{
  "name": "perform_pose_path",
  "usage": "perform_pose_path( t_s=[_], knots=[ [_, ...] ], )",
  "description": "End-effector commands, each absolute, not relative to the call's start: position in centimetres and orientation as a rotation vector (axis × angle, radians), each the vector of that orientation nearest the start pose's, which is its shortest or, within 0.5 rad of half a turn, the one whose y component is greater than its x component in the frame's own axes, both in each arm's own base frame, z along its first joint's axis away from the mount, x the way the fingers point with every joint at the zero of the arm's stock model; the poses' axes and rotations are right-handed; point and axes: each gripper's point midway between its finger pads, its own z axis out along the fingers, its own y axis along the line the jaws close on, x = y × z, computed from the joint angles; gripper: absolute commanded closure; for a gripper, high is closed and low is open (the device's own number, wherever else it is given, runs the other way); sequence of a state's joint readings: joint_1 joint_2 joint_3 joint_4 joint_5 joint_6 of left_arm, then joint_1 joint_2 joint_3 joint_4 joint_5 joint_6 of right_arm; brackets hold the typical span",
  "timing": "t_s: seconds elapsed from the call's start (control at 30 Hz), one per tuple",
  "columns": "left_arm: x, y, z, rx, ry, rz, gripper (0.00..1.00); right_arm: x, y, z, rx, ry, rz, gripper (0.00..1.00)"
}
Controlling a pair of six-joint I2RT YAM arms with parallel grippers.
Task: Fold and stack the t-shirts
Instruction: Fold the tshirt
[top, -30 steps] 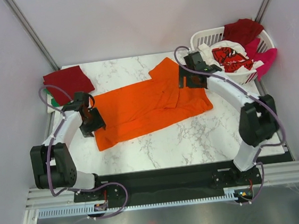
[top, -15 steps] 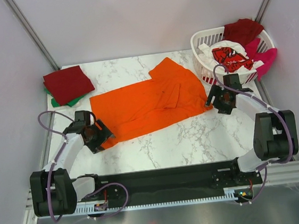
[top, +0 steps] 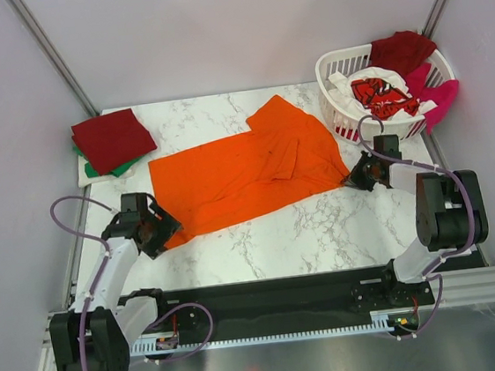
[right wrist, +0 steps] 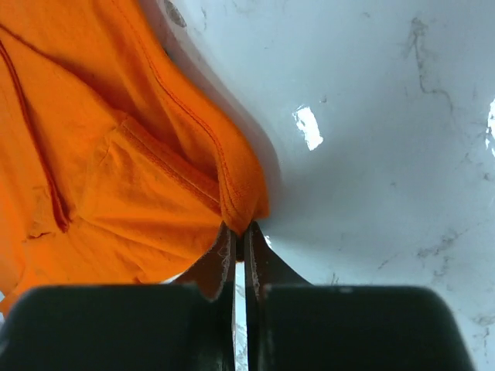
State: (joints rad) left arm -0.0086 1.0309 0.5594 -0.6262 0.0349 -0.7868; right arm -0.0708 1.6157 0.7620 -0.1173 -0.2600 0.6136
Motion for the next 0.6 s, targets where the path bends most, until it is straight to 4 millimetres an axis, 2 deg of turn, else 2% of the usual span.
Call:
perform_pose_path(
  t_s=[0.0,0.17,0.3,0.4,0.57],
  knots=[
    [21.9,-2.1,5.0,-1.114,2.392,-0.213,0.2,35.4,3.6,1.8,0.797,2.401,0.553,1.0],
    [21.5,-1.7,4.9,-1.137,2.377,-0.182,0.25,35.5,3.7,2.7,0.785,2.377,0.566,1.0],
    [20.7,-1.9,3.1,-1.178,2.445,-0.152,0.32,35.7,3.6,3.2,0.78,2.361,0.565,1.0],
    [20.4,-1.8,2.1,-1.187,2.465,-0.12,0.32,35.8,3.7,3.4,0.779,2.357,0.574,1.0],
    [21.1,-1.6,1.5,-1.168,2.465,-0.106,0.31,35.8,2.5,3.7,0.819,2.327,0.549,1.0]
  ],
)
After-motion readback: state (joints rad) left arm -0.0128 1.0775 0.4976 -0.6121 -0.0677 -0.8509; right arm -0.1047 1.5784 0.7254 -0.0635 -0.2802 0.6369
